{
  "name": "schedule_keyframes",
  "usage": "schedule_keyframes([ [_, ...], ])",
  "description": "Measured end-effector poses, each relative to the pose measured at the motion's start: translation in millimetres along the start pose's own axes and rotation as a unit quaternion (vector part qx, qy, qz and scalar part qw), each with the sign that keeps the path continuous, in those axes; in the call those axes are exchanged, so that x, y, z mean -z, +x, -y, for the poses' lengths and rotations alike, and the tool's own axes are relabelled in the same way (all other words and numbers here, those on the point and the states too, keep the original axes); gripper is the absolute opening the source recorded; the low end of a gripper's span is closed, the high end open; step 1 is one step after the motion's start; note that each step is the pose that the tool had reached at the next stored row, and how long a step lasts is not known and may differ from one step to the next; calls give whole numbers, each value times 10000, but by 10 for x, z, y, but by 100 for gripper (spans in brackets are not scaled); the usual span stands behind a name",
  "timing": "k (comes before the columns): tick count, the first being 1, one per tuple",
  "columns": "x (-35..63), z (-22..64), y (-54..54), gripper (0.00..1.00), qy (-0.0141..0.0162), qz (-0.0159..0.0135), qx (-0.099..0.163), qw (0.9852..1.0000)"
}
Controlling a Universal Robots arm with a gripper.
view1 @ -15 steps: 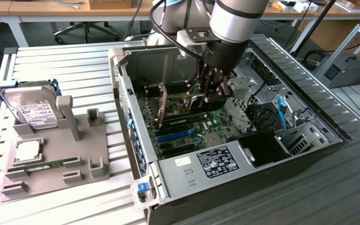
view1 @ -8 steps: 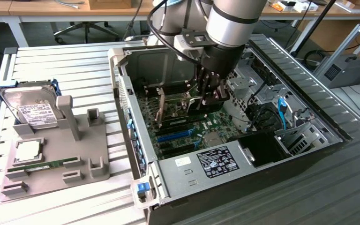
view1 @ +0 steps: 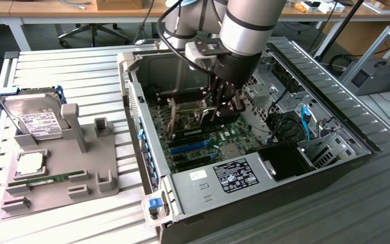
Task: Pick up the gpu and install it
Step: 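Insert the gpu into the slot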
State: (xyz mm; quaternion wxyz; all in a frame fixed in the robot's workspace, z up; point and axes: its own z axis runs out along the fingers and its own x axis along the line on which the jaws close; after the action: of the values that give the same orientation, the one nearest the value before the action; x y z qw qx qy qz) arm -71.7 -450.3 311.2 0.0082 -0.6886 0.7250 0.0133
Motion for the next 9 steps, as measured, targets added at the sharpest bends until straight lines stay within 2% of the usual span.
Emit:
schedule_keyframes([
  [9,-19,-24,45,27,5,12,6,10000],
])
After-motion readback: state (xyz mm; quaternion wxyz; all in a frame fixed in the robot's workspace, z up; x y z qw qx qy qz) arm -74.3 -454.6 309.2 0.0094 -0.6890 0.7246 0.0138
